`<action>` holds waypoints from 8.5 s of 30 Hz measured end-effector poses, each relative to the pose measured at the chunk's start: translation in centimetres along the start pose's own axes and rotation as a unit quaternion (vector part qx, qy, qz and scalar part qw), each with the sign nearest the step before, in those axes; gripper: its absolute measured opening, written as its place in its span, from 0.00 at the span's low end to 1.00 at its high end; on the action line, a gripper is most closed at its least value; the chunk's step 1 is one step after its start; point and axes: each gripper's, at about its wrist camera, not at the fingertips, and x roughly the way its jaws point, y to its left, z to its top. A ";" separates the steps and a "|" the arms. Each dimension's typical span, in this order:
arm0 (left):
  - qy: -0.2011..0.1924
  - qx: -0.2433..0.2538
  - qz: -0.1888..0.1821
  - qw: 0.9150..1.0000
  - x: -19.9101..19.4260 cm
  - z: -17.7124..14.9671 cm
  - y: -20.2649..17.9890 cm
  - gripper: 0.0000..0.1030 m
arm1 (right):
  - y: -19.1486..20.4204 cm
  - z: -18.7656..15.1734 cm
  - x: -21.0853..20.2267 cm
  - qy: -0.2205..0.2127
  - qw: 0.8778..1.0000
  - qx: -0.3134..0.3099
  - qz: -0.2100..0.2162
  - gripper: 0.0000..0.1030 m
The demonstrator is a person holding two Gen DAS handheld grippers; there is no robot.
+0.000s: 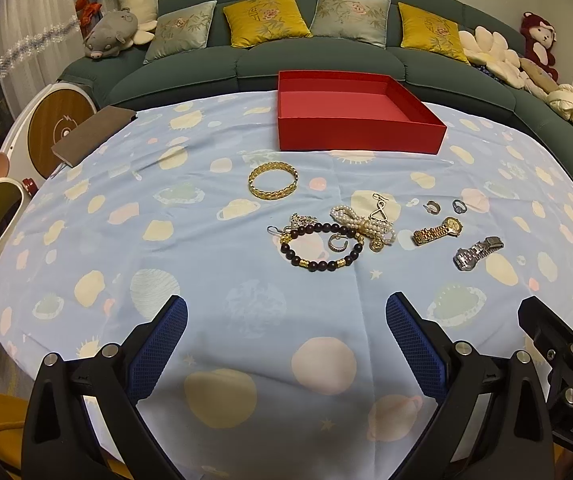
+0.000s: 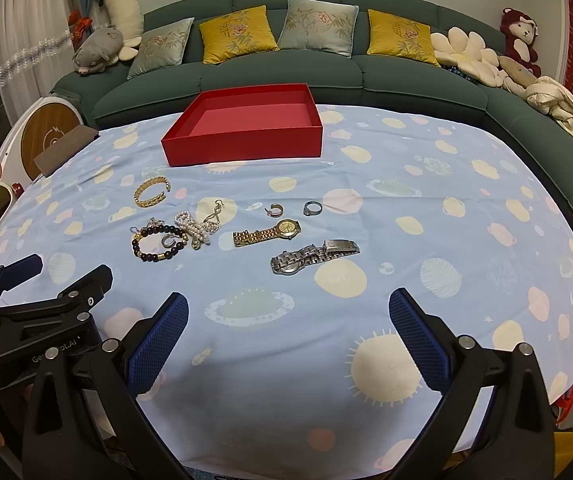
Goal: Organize jewelry
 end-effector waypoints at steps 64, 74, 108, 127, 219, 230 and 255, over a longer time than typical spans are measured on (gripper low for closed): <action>-0.005 -0.018 0.016 1.000 2.8 0.5 2.6 0.95 | -0.7 0.1 7.9 0.038 0.997 0.061 -0.011 0.74; 0.016 -0.026 0.007 1.000 5.0 0.4 3.9 0.93 | -0.2 0.2 10.4 0.044 0.995 0.079 -0.034 0.66; 0.028 -0.071 -0.023 0.997 6.9 3.0 5.4 0.93 | -3.7 0.3 9.4 0.020 0.995 0.091 -0.033 0.25; 0.049 -0.053 0.017 0.997 15.3 8.2 3.4 0.77 | -3.6 1.6 7.6 0.001 0.997 0.081 0.012 0.24; 0.047 -0.032 -0.081 0.995 9.8 3.3 6.6 0.51 | -2.5 0.6 7.5 0.019 0.997 0.059 0.048 0.24; 0.025 -0.006 -0.015 1.000 10.1 2.8 6.6 0.59 | -1.8 0.5 8.0 0.024 0.997 0.054 0.054 0.24; 0.011 -0.019 -0.024 0.999 9.0 2.7 8.2 0.54 | -1.3 1.3 6.9 0.011 0.996 0.052 0.067 0.24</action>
